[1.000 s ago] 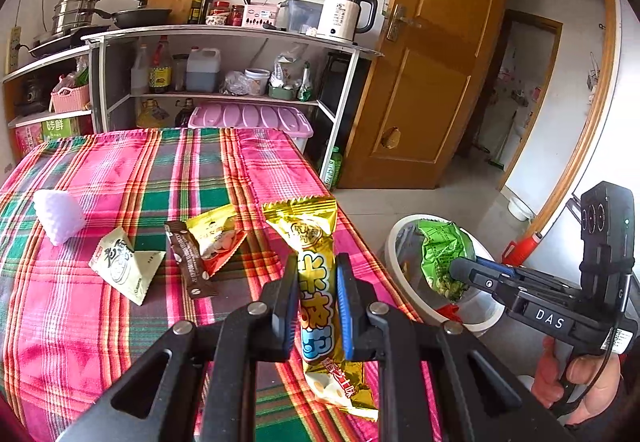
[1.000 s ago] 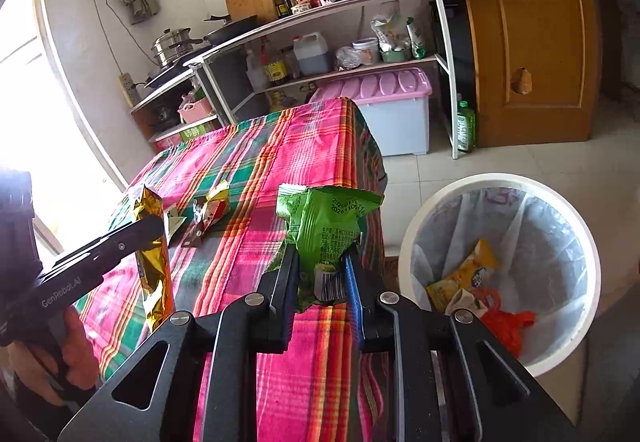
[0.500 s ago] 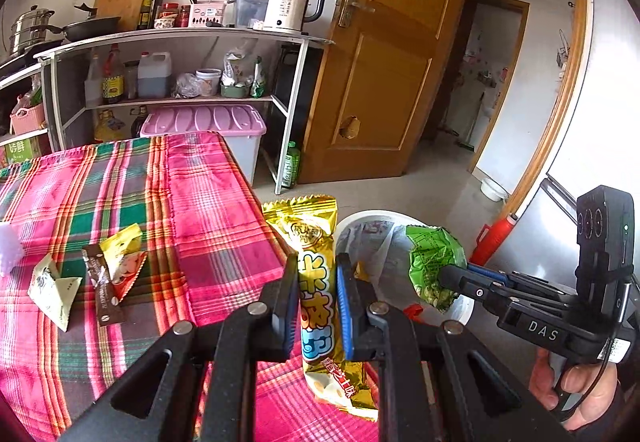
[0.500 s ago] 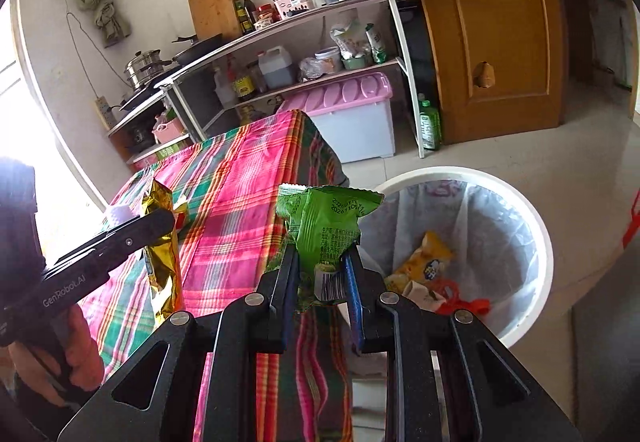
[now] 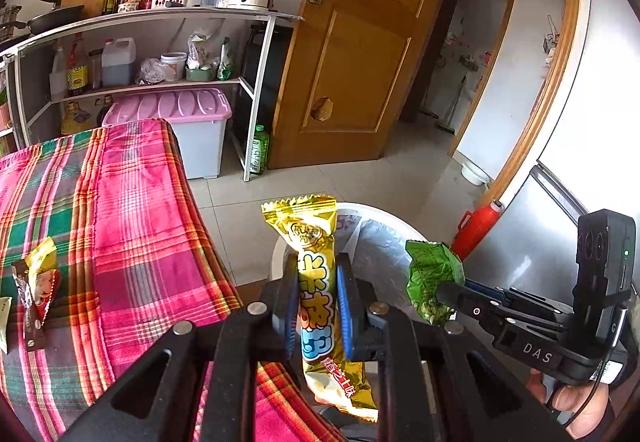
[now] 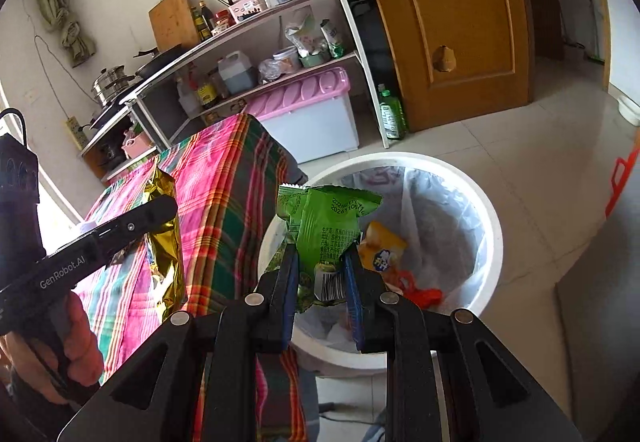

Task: Collect trash
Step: 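Carry the yellow packet and green snack bag over the white bin, then open both tools to drop the packets into the bin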

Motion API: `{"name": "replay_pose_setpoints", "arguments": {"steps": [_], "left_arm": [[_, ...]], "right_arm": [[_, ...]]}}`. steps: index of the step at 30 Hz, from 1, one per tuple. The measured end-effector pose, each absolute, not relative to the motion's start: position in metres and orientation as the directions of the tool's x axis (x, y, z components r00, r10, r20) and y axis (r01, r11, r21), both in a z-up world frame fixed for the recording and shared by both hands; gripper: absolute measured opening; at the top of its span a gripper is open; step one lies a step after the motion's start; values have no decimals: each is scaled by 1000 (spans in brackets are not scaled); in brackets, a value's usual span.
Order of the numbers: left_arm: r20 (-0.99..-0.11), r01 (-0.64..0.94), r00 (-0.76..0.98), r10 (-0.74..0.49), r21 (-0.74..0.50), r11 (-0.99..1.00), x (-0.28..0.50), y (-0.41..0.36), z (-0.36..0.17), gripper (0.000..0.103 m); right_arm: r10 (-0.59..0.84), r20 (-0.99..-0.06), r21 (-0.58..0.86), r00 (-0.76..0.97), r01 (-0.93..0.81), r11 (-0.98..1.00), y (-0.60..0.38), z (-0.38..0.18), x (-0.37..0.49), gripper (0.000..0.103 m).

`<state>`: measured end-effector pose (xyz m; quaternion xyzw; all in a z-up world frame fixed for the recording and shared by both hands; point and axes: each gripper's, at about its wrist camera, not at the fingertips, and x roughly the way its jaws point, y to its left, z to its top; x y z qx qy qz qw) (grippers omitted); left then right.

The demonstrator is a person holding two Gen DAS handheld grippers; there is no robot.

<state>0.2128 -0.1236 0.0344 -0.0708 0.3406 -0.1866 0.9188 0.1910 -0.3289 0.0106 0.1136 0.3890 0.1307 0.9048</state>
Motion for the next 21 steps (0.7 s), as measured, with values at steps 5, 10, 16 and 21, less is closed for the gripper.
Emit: {"name": "replay_pose_setpoints", "arguments": {"steps": [5, 10, 16, 21], "left_arm": [[-619, 304, 672, -407, -271, 913, 227, -139, 25, 18], [-641, 312, 645, -416, -277, 909, 239, -154, 14, 18], [-657, 316, 625, -420, -279, 907, 247, -168, 4, 19], [-669, 309, 613, -420, -286, 907, 251, -171, -1, 27]], "right_arm": [[308, -692, 308, 653, -119, 944, -340, 0, 197, 23], [294, -713, 306, 636, -95, 947, -349, -13, 202, 23], [287, -732, 310, 618, -74, 948, -357, -22, 208, 26], [277, -736, 303, 617, -65, 951, -359, -26, 208, 34]]}}
